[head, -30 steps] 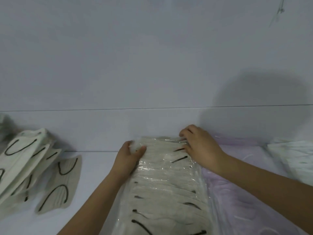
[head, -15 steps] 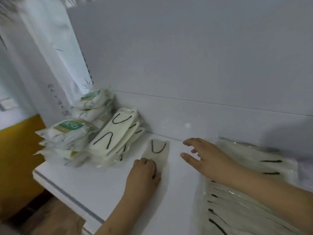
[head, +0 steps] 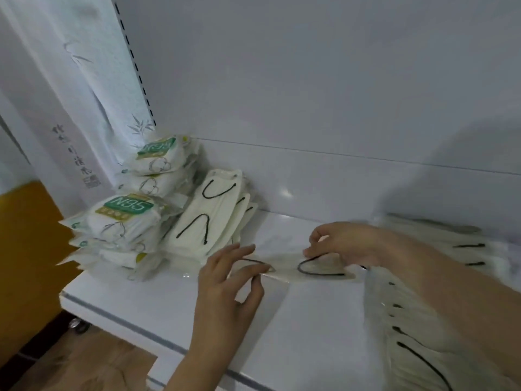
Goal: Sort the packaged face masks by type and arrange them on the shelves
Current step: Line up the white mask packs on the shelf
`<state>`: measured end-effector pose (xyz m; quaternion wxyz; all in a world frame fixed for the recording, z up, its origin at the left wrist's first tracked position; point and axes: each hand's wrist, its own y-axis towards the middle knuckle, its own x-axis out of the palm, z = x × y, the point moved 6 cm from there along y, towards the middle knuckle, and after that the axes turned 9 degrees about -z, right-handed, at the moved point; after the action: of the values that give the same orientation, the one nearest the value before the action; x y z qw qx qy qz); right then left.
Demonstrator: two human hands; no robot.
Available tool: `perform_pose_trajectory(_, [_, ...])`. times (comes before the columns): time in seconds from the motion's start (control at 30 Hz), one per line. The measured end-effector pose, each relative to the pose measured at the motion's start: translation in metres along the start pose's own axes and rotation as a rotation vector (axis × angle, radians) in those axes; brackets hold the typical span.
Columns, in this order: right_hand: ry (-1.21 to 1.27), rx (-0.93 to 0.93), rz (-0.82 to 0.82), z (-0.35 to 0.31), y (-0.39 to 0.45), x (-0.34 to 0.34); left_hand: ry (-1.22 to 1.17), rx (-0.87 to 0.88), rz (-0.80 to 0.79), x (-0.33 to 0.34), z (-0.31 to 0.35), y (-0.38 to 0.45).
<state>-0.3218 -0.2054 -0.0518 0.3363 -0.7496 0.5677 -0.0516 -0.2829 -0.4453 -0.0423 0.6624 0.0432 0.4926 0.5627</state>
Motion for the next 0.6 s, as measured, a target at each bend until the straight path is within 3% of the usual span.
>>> perform_pose_trajectory(0.13, [0.027,-0.188,0.189,0.007,-0.062,-0.012,-0.303,-0.059,-0.136,0.004,0.017,-0.001])
perform_pose_trajectory(0.23, [-0.008,-0.244,0.375,0.032,-0.12,-0.025,-0.673,-0.372,-0.285,0.034,0.029,-0.003])
perform_pose_trajectory(0.3, [-0.127,-0.223,0.473,0.056,-0.154,-0.023,-0.752,-0.53,-0.428,0.065,0.039,-0.008])
perform_pose_trajectory(0.4, [-0.204,-0.14,0.599,0.105,-0.197,-0.013,-0.648,-0.392,-0.66,0.103,0.072,-0.015])
perform_pose_trajectory(0.47, [-0.42,-0.053,0.793,0.136,-0.221,-0.009,-0.516,-0.296,-0.768,0.121,0.092,-0.026])
perform_pose_trajectory(0.53, [-0.707,0.059,0.967,0.162,-0.234,0.003,-0.264,-0.127,-0.755,0.137,0.108,-0.039])
perform_pose_trajectory(0.6, [-0.789,0.122,0.923,0.185,-0.225,0.028,-0.099,-0.095,-0.731,0.15,0.117,-0.05])
